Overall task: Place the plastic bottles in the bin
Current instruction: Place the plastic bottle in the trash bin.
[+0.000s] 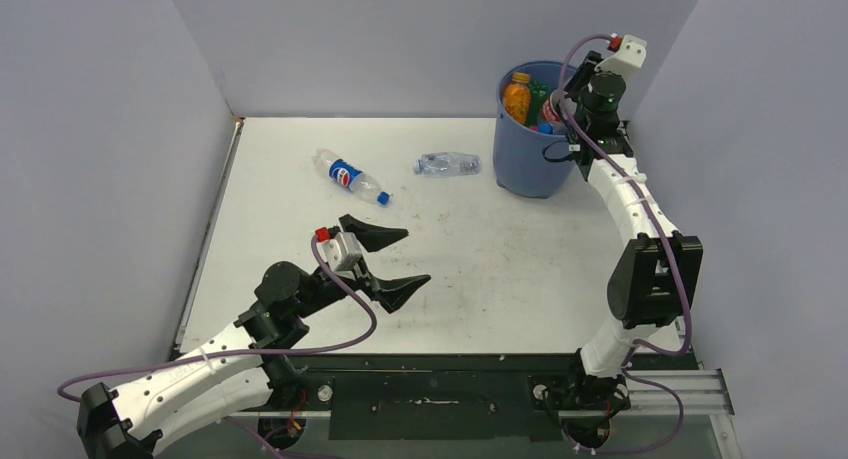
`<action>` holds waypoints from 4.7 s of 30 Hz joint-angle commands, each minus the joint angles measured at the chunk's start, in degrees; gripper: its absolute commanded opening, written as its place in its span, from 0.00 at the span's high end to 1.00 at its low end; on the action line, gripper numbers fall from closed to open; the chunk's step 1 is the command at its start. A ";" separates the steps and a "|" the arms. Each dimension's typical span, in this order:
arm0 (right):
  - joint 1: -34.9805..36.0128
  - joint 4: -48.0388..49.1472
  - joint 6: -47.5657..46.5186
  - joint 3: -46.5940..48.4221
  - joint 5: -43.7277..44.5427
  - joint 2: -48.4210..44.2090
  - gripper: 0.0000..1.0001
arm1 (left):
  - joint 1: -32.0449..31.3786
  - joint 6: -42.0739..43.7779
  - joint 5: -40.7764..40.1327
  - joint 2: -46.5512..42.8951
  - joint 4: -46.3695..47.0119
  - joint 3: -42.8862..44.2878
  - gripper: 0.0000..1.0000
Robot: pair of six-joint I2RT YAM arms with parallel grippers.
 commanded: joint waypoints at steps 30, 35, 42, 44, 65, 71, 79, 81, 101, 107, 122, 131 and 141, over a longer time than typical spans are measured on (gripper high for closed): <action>-2.03 12.50 5.29 -2.32 -3.75 5.11 0.95 | -0.50 -1.90 3.12 1.20 6.59 -0.52 0.04; -2.03 9.51 4.08 -1.50 -5.54 6.71 0.95 | -0.46 -1.89 3.55 1.87 6.50 -0.36 0.04; -1.88 7.90 2.86 -1.31 -3.62 3.63 0.95 | -0.50 -1.98 3.76 1.69 6.41 -0.25 0.04; -1.68 6.05 1.40 -0.37 -3.84 2.86 0.91 | -0.46 -1.99 3.77 1.65 6.42 -0.18 0.04; -2.30 3.67 3.06 -1.18 -1.70 -4.16 0.95 | -0.69 -1.37 3.51 0.55 5.44 0.01 0.04; -1.55 6.16 -3.45 -1.44 6.05 -6.92 0.95 | -0.72 -1.37 3.78 0.92 5.44 0.10 0.04; -1.89 3.88 -3.21 -5.43 5.75 -5.53 0.95 | -0.71 -1.55 3.75 1.10 5.55 0.10 0.04; -1.94 1.79 -2.62 -5.46 4.98 -4.27 0.95 | -0.69 -1.46 3.59 0.97 5.53 0.10 0.04; -2.60 -5.73 2.36 -6.19 -2.47 -1.32 0.44 | -0.68 -1.53 3.94 1.11 5.44 0.15 0.04; -3.29 -6.30 6.15 -5.37 -2.86 -4.52 0.26 | -0.73 -1.63 3.96 1.13 5.53 0.19 0.04; -6.26 -5.61 14.50 -7.39 -6.07 -10.55 0.29 | -0.85 -1.94 4.53 1.06 5.88 0.18 0.04; -5.96 -5.25 17.26 -9.93 -11.38 -11.17 0.63 | -0.88 -2.12 4.97 0.98 5.94 0.23 0.04; -5.63 -2.30 21.18 -14.07 -18.63 -11.02 0.69 | -0.85 -2.19 5.12 1.55 5.90 0.28 0.04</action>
